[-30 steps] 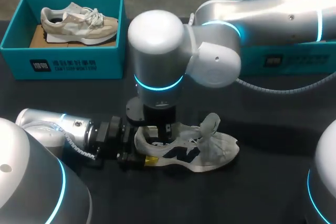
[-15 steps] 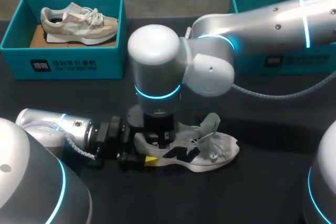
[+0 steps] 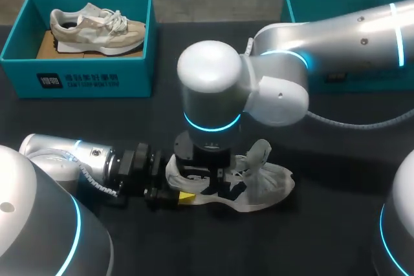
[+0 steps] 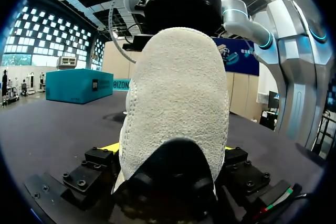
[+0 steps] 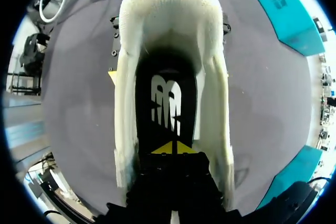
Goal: Take the shoe out of the shoebox, open the shoe tongue, remove and reinsert the insole, then place the shoe into the shoebox
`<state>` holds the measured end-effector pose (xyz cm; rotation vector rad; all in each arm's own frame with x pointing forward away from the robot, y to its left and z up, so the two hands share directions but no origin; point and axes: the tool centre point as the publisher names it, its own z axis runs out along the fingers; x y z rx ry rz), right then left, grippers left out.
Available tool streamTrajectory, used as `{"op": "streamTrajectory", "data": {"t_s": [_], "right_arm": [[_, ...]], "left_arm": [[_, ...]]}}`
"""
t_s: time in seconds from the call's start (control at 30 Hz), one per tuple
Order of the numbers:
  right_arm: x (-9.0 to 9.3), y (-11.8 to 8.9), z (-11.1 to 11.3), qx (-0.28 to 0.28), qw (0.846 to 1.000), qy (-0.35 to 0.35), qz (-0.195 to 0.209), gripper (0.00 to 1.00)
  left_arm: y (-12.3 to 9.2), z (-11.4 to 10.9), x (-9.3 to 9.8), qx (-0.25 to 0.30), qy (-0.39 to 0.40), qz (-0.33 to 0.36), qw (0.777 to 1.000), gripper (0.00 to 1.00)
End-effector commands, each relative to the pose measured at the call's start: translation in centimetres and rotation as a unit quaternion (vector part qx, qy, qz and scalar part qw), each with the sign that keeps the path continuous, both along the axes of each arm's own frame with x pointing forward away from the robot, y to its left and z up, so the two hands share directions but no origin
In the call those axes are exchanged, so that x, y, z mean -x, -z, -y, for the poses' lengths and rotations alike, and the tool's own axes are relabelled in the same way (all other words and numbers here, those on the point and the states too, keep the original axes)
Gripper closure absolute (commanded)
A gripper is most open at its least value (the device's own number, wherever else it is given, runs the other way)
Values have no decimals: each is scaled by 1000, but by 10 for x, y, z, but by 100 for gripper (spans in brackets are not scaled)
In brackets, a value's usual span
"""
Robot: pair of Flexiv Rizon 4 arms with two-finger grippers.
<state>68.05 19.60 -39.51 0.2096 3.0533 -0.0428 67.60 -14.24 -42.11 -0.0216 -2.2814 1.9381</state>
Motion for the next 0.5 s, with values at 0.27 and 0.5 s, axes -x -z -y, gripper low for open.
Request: {"op": "streamTrajectory", "data": {"t_s": [0.27,0.5], "right_arm": [[7,0,19,-6,1000,27,9,100],[4,4,26,-9,999,40,18,99]], "left_arm": [[2,-1,0,0,0,0,1000,100],[2,-1,0,0,0,0,1000,100]]}}
